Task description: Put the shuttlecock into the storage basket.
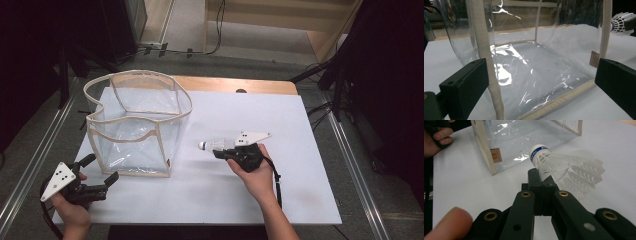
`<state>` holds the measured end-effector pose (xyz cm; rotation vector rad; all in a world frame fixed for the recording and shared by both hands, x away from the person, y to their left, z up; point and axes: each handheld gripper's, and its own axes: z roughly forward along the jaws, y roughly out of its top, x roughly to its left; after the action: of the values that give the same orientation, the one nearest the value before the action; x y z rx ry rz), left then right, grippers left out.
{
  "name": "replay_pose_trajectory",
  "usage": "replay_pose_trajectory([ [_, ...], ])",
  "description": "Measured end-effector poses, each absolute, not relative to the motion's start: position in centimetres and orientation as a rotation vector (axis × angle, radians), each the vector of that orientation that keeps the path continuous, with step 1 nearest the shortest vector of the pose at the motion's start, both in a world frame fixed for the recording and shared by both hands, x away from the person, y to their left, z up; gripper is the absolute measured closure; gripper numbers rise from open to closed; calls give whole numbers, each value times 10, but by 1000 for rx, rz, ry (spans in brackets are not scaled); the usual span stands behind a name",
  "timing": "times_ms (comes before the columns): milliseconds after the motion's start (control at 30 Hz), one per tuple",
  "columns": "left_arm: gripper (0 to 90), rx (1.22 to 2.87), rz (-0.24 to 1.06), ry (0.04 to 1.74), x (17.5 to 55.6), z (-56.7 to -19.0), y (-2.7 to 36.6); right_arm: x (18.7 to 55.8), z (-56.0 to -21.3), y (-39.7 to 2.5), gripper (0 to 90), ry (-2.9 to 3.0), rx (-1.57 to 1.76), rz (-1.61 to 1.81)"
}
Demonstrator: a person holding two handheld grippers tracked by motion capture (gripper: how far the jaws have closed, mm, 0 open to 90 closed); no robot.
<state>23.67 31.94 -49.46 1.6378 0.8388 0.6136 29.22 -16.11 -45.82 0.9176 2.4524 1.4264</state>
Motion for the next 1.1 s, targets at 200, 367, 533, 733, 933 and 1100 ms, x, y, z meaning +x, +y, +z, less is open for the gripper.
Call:
replay_pose_trajectory([
  [200, 0, 1637, 613, 839, 237, -495, 319, 294, -452, -161, 877, 2444, 905, 1429],
  [367, 0, 1637, 613, 838, 237, -495, 319, 297, -446, -161, 878, 2435, 899, 1436],
  [533, 0, 1637, 613, 838, 237, -495, 319, 299, -439, -161, 878, 2428, 894, 1438],
  [733, 0, 1638, 613, 837, 237, -495, 320, 302, -431, -164, 878, 2413, 889, 1449],
  [933, 0, 1636, 612, 836, 237, -495, 320, 304, -421, -165, 878, 2393, 878, 1451],
  [1100, 0, 1637, 612, 837, 237, -495, 320, 305, -412, -167, 878, 2371, 863, 1461],
])
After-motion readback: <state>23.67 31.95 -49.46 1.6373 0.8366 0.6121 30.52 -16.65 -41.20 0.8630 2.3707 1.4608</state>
